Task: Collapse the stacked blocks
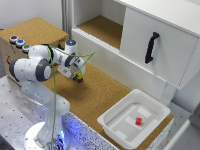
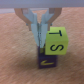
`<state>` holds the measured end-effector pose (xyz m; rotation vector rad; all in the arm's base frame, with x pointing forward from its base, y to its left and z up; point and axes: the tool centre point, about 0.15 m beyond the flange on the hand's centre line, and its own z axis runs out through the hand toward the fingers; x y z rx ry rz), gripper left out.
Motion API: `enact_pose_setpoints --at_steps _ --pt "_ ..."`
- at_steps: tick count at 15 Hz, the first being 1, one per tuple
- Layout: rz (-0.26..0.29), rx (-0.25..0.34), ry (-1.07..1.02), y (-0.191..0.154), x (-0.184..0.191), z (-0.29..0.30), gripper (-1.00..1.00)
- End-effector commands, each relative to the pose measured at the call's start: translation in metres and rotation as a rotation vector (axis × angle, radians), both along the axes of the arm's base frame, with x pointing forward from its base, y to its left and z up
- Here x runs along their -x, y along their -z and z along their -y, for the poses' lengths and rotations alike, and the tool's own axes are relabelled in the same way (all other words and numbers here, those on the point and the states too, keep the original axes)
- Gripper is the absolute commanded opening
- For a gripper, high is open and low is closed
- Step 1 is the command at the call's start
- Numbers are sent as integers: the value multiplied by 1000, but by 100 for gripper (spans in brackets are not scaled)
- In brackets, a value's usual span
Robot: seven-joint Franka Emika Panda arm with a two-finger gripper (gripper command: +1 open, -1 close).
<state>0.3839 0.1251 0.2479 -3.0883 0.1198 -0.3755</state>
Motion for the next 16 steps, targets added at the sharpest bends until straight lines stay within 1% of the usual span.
enact_pose_setpoints --at_steps 1,3,5,9,10,11,12,16 --pt "40 83 225 -23 2 101 -100" --pt "64 100 277 -39 12 126 -100" --pt "66 104 279 -45 18 130 -100" --pt "39 95 231 -41 15 117 -100" --pt "23 88 214 -40 13 112 -100" --pt "-8 79 192 -38 10 107 -100" --pt "-14 77 182 -38 9 103 100" --pt "-7 59 180 -44 16 96 100"
